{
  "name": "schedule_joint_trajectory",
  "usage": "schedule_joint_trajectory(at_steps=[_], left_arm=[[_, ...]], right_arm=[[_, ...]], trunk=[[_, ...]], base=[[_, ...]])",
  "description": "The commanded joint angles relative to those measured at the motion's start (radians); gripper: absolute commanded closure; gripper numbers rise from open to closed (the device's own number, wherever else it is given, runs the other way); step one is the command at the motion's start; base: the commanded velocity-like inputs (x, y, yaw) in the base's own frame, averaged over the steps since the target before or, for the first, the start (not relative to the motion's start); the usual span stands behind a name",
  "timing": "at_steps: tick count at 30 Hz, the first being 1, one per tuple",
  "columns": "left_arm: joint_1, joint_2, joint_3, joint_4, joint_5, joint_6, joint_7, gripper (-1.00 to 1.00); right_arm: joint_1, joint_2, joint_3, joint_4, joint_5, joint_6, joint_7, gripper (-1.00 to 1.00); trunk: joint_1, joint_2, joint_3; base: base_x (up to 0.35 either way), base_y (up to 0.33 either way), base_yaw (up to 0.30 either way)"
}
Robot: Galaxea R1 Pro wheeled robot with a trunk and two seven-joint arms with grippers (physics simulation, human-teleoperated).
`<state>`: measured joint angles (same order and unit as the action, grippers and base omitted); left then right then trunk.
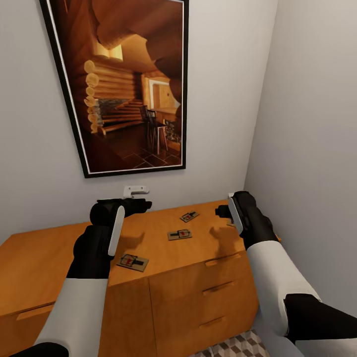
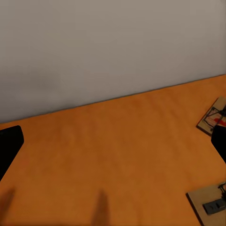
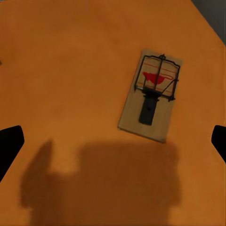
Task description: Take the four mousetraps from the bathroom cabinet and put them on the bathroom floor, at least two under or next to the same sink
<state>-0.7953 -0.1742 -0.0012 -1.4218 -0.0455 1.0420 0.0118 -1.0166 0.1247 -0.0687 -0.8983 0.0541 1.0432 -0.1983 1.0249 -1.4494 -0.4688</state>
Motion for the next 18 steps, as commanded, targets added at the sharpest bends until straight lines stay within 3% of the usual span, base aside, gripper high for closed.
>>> schedule_joint_trajectory(at_steps=[1, 13, 18], left_arm=[[-0.001, 0.000, 0.000, 0.000, -0.003, 0.004, 0.000, -1.00], [-0.001, 0.000, -0.001, 0.005, 0.000, 0.004, -0.001, -1.00], [-0.001, 0.000, -0.002, 0.005, 0.002, 0.004, -0.002, -1.00]], right_arm=[[-0.001, 0.000, -0.007, 0.000, 0.005, 0.004, 0.002, -1.00], [-0.002, -0.014, -0.026, 0.008, 0.004, 0.004, -0.007, -1.00], [-0.002, -0.025, -0.045, 0.044, 0.004, 0.004, -0.042, -1.00]], trunk=[[0.000, -0.001, -0.001], [0.000, -0.001, -0.001], [0.000, -0.001, -0.001]], base=[[0.033, 0.000, 0.000], [0.011, 0.000, 0.000], [0.002, 0.000, 0.000]])
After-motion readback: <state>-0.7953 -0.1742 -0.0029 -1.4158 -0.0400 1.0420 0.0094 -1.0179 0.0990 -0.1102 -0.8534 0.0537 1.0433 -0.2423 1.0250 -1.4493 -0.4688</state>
